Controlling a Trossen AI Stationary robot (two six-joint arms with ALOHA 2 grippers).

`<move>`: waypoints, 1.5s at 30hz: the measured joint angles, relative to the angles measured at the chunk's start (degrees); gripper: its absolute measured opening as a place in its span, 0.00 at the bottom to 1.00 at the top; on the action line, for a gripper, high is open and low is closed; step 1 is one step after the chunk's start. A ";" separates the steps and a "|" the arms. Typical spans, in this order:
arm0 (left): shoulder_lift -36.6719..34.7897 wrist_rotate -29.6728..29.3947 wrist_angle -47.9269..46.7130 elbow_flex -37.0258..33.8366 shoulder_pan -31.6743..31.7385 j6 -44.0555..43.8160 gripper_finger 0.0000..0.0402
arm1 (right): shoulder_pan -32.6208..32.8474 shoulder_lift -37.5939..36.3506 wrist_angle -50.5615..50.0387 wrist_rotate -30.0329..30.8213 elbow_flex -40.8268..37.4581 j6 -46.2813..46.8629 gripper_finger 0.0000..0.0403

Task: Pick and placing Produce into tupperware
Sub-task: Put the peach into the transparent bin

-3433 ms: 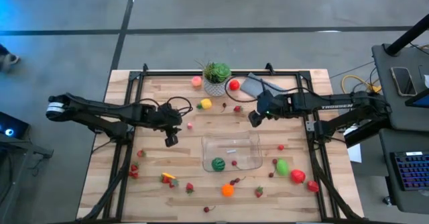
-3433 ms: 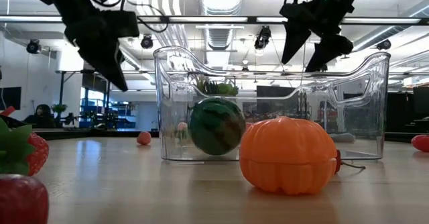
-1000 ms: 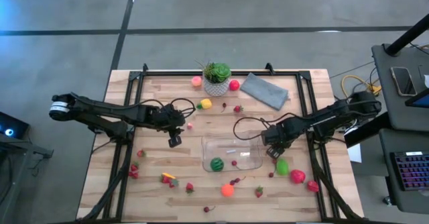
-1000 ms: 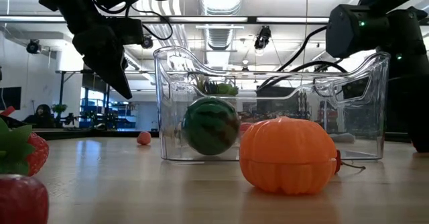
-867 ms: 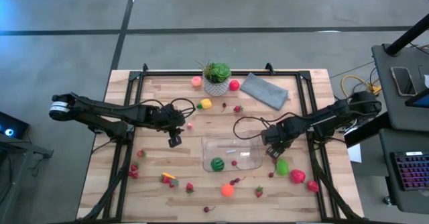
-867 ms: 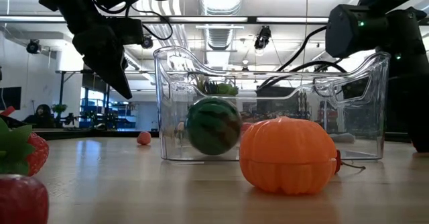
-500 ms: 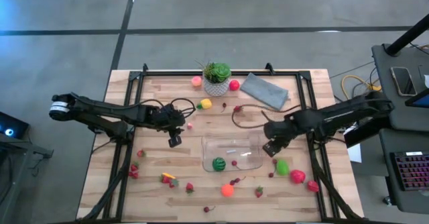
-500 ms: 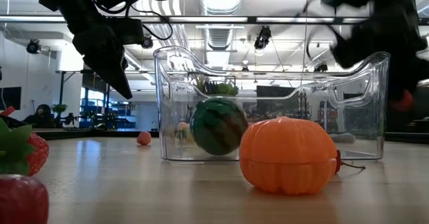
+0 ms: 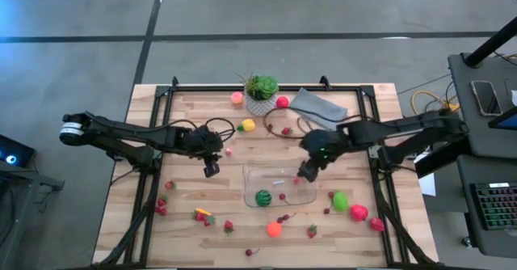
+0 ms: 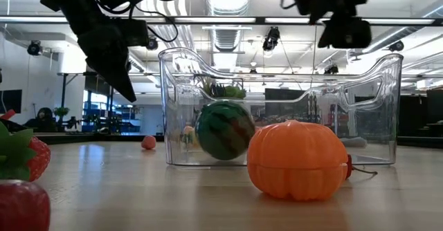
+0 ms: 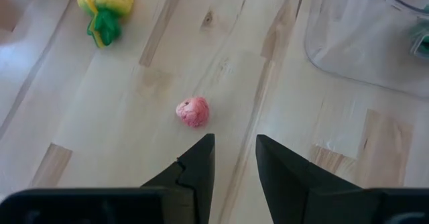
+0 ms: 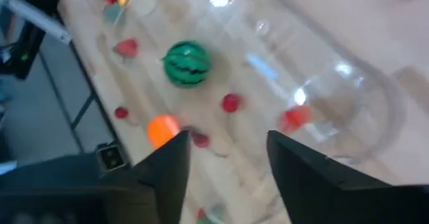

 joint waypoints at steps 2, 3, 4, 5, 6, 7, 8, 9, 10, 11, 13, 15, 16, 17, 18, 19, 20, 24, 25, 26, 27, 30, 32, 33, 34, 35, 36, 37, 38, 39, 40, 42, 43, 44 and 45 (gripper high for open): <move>0.00 0.00 -0.06 0.00 0.00 -0.06 0.23 | 0.17 2.94 -0.47 -0.57 2.58 -2.28 0.58; 0.00 0.00 -0.09 0.00 0.00 -0.09 0.23 | 0.19 4.25 -0.63 -0.53 3.82 -3.70 0.61; 0.00 0.00 -0.13 -0.02 0.00 -0.16 0.23 | 0.17 5.19 -0.98 -0.30 5.27 -5.01 0.65; 0.00 0.00 -0.11 -0.02 0.00 -0.54 0.23 | 0.12 5.79 -1.89 0.55 6.69 -5.99 0.67; 0.00 0.00 -0.21 -0.02 0.00 -1.67 0.23 | 0.10 6.19 -3.68 2.17 7.98 -6.46 0.70; 0.00 -0.02 -0.32 -0.02 0.00 -2.95 0.23 | 0.09 6.36 -5.76 4.63 9.25 -6.53 0.72; 0.00 -0.12 -0.38 -0.04 0.00 -4.04 0.23 | 0.14 6.39 -7.87 7.86 10.57 -6.35 0.74; 0.00 -0.86 -0.49 -0.12 0.00 -4.35 0.23 | 0.15 6.25 -10.16 11.68 11.76 -5.65 0.76; 0.00 -2.19 -0.42 -0.26 0.00 -3.52 0.23 | 0.15 6.07 -12.82 15.58 12.96 -4.84 0.77; 0.17 -3.97 0.02 -0.50 -0.02 -1.65 0.23 | 0.15 5.50 -15.48 19.46 14.25 -4.07 0.78; 0.82 -8.40 1.04 -1.14 0.00 4.79 0.23 | 0.15 4.11 -20.97 26.83 16.61 -1.86 0.80; 1.72 -10.84 4.48 -2.11 0.20 10.84 0.24 | 0.12 2.55 -25.80 31.42 18.38 -0.34 0.82; 2.38 -11.12 7.17 -2.59 0.44 12.17 0.25 | 0.10 1.81 -27.36 32.49 18.85 0.45 0.83; 3.19 -11.17 9.36 -2.98 0.75 12.35 0.26 | 0.12 1.03 -28.75 33.00 19.08 1.15 0.84; 4.06 -11.07 10.78 -3.38 0.90 12.31 0.28 | 0.12 0.26 -29.71 33.34 19.11 1.88 0.85; 5.22 -10.44 11.27 -3.54 1.04 12.33 0.30 | 0.13 -0.70 -30.10 33.61 19.10 2.76 0.86; 6.57 -9.76 11.82 -3.54 1.20 12.31 0.32 | 0.17 -1.70 -30.25 33.83 18.85 3.81 0.88; 11.67 -6.51 11.97 -3.14 1.25 12.33 0.43 | 0.30 -4.21 -31.64 34.26 17.25 7.35 0.93; 12.80 -6.09 12.22 -2.99 1.25 12.33 0.46 | 0.30 -4.65 -31.83 34.29 16.80 7.85 0.93; 13.78 -5.83 12.08 -2.95 1.25 12.35 0.48 | 0.29 -5.04 -31.83 34.38 16.24 8.27 0.94; 14.75 -5.81 11.75 -2.80 1.25 12.33 0.50 | 0.28 -5.48 -31.82 34.42 15.69 8.44 0.94; 16.71 -5.45 11.93 -2.12 1.39 12.33 0.53 | 0.28 -6.20 -31.89 34.44 14.08 8.46 0.94; 17.47 -4.71 12.07 -1.53 1.50 12.29 0.54 | 0.28 -6.24 -32.00 34.42 13.26 8.46 0.94; 17.74 -4.14 12.15 -1.40 1.56 12.30 0.54 | 0.26 -6.24 -32.03 34.42 12.98 8.46 0.94; 17.81 -3.88 11.95 -1.35 1.67 12.30 0.54 | 0.26 -6.31 -31.99 34.44 12.73 8.46 0.94; 17.87 -3.86 11.91 -1.27 1.80 12.30 0.54 | 0.26 -6.37 -31.99 34.44 12.43 8.46 0.94; 17.93 -3.83 12.05 -1.20 1.98 12.31 0.54 | 0.26 -6.37 -32.02 34.43 12.13 8.44 0.94; 17.94 -3.72 12.10 -1.18 2.25 12.31 0.54 | 0.27 -6.35 -31.97 34.41 11.83 8.42 0.94; 17.94 -3.53 11.98 -1.21 2.65 12.29 0.54 | 0.26 -6.32 -31.93 34.40 11.50 8.40 0.94; 17.94 -3.33 11.98 -1.25 3.11 12.28 0.54 | 0.26 -6.32 -31.85 34.40 11.18 8.37 0.94; 17.94 -2.78 12.00 -1.29 3.55 12.18 0.54 | 0.26 -6.35 -31.80 34.40 10.85 8.24 0.94; 17.94 -1.44 11.95 -1.33 4.54 12.15 0.52 | 0.26 -6.35 -31.76 34.38 10.13 8.18 0.94; 17.94 -0.79 12.02 -1.33 4.97 12.15 0.51 | 0.26 -6.32 -31.74 34.34 9.82 8.21 0.94; 17.94 -0.45 12.00 -1.32 5.38 12.15 0.49 | 0.27 -6.32 -31.63 34.30 9.53 8.27 0.94; 17.94 0.12 12.05 -1.32 5.73 12.16 0.47 | 0.26 -6.32 -31.39 34.24 9.23 8.37 0.94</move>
